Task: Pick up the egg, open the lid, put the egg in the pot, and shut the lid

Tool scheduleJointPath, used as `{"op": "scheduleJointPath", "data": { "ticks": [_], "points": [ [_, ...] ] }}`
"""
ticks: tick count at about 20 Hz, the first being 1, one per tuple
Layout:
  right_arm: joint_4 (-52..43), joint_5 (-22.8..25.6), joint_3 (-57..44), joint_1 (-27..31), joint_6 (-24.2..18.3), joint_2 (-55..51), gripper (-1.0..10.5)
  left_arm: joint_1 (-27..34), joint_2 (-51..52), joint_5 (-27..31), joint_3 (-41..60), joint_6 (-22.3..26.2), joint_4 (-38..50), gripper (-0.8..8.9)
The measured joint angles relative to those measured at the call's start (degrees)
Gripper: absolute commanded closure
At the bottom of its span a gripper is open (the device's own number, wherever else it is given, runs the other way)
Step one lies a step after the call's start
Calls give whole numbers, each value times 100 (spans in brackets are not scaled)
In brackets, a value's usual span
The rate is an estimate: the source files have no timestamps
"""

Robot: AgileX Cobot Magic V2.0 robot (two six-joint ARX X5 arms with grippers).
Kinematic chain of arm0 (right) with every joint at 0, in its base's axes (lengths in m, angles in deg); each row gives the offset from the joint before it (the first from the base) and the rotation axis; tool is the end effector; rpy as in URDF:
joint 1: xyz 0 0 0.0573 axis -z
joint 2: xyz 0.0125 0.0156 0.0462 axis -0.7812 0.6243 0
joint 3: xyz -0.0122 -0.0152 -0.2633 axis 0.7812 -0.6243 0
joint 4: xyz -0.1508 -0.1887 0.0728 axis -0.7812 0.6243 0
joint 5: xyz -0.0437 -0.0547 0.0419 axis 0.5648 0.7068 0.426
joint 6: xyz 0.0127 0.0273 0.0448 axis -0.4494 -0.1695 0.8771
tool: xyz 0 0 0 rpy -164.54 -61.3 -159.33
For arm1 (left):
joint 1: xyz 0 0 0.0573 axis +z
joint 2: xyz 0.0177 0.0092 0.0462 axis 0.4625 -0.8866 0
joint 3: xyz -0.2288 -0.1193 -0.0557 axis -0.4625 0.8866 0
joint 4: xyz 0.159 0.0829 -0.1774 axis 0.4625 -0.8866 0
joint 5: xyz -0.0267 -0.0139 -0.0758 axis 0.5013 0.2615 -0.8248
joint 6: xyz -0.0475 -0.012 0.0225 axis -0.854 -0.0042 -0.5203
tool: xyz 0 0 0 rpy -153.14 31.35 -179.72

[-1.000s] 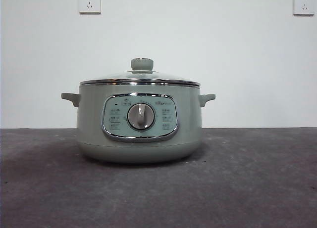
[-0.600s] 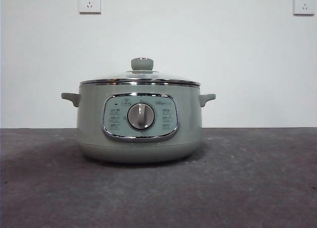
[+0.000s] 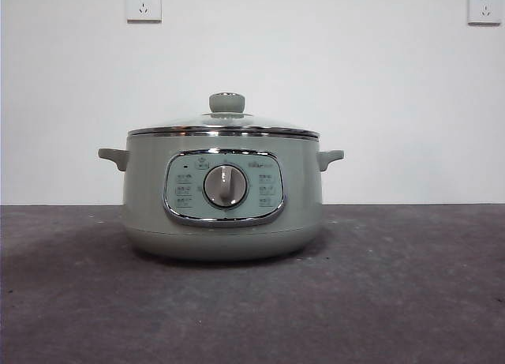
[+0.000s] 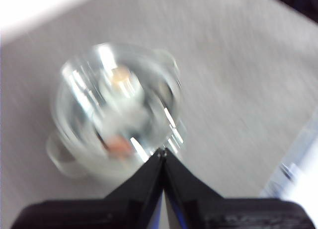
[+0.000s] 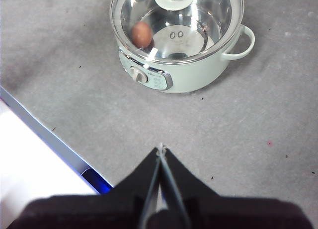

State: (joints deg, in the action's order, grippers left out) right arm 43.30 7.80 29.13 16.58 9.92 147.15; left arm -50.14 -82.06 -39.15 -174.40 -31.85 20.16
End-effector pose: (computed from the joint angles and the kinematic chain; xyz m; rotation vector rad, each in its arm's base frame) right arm 0.1116 0.0815 0.4447 -0.2352 0.7843 0.6941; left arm 0.1623 -0.0762 0.4857 0.1967 0.5285 -0.7064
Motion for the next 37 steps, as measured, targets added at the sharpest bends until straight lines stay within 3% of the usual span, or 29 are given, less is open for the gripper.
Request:
{"op": "scheduleJointPath", "data": {
  "ticks": [3,6,10,14,18,26,31,37],
  "points": [
    [0,2,0,2,0,-2,946,470,511,-560,339,496,1294,817],
    [0,0,0,0,0,0,946,1082,1652,-1340,1711,675,2900,817],
    [0,0,0,0,0,0,946,1932,3276,-1325,4559,682,4708,817],
    [0,2,0,0,0,0,946,2190,4398,-1064,7171,459,5630,817],
    [0,2,0,2,0,0,946,2240,5464,-533,8668,122,5862,817],
    [0,2,0,0,0,0,946,2256,6769,566,10153,-529,5849,817],
    [0,2,0,0,0,0,946,2258,6948,748,10273,-907,5742,817],
    [0,2,0,0,0,0,946,2258,6776,745,10273,-927,5761,817]
  ]
}}
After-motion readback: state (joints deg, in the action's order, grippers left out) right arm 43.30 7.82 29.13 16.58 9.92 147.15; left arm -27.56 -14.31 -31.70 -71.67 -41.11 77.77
